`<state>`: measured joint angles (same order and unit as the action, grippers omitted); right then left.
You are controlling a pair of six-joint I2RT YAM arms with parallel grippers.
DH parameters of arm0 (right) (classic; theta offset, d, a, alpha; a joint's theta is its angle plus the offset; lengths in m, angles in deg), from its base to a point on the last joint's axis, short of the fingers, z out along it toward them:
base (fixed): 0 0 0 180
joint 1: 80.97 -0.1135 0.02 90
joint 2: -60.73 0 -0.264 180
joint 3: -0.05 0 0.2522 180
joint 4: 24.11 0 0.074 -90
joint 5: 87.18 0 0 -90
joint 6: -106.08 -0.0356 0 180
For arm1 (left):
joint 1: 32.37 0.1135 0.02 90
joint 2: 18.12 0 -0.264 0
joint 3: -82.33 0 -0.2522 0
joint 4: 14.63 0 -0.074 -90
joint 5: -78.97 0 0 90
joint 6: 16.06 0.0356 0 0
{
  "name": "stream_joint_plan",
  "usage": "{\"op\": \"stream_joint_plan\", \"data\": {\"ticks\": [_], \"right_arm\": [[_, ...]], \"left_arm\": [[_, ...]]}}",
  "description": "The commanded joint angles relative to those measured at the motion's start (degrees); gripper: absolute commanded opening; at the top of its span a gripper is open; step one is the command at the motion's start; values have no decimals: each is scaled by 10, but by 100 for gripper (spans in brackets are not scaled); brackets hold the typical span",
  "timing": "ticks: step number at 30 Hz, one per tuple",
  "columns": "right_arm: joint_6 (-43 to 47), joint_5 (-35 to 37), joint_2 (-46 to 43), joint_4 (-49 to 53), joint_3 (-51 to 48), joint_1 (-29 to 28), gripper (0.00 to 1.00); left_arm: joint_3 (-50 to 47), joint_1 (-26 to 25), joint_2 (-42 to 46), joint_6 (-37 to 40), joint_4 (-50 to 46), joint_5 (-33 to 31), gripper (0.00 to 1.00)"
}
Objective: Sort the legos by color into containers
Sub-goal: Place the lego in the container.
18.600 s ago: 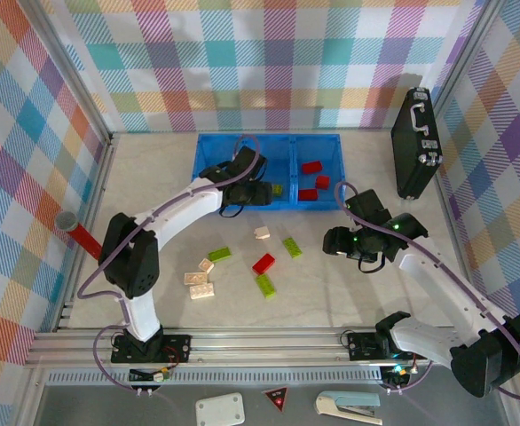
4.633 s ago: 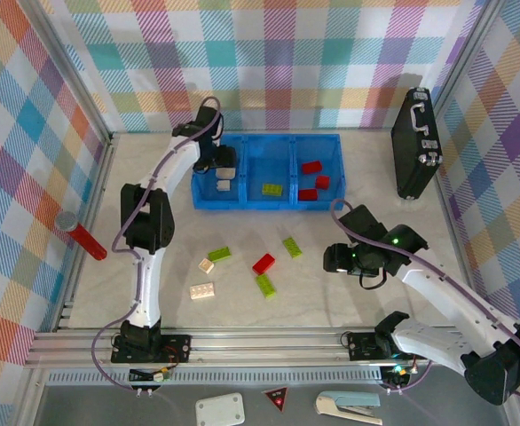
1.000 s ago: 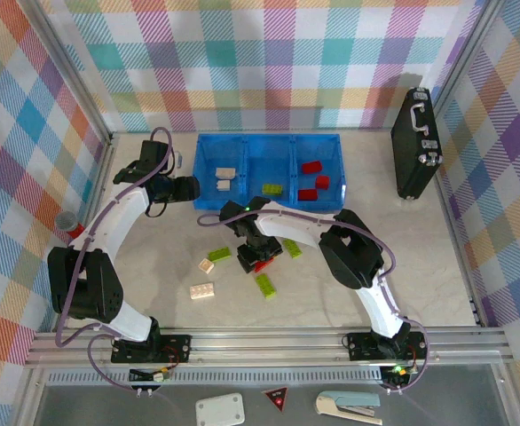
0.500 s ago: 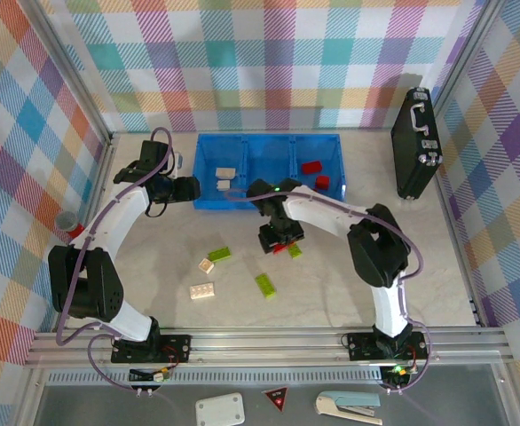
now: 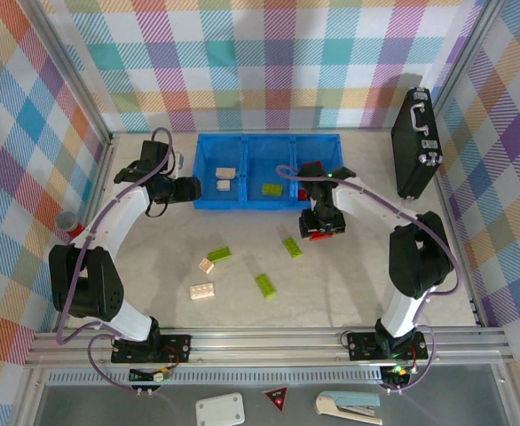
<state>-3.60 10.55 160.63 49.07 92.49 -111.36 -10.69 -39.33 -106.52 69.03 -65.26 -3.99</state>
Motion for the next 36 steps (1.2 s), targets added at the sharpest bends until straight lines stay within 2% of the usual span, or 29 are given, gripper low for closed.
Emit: {"op": "stream_joint_plan", "data": {"ticks": [1, 15, 22, 36], "right_arm": [[-8, -20, -11, -17, 4, 8, 65], [-16, -25, 83, -25, 144, 63, 64], [-57, -54, 126, -38, 217, 96, 64], [-127, -77, 248, -65, 361, 122, 65]], "left_arm": [[1, 5, -5, -5, 4, 12, 71], [3, 5, -7, -5, 1, 14, 71], [4, 5, -10, -5, 0, 15, 71], [8, 5, -16, -9, -5, 18, 71]]}}
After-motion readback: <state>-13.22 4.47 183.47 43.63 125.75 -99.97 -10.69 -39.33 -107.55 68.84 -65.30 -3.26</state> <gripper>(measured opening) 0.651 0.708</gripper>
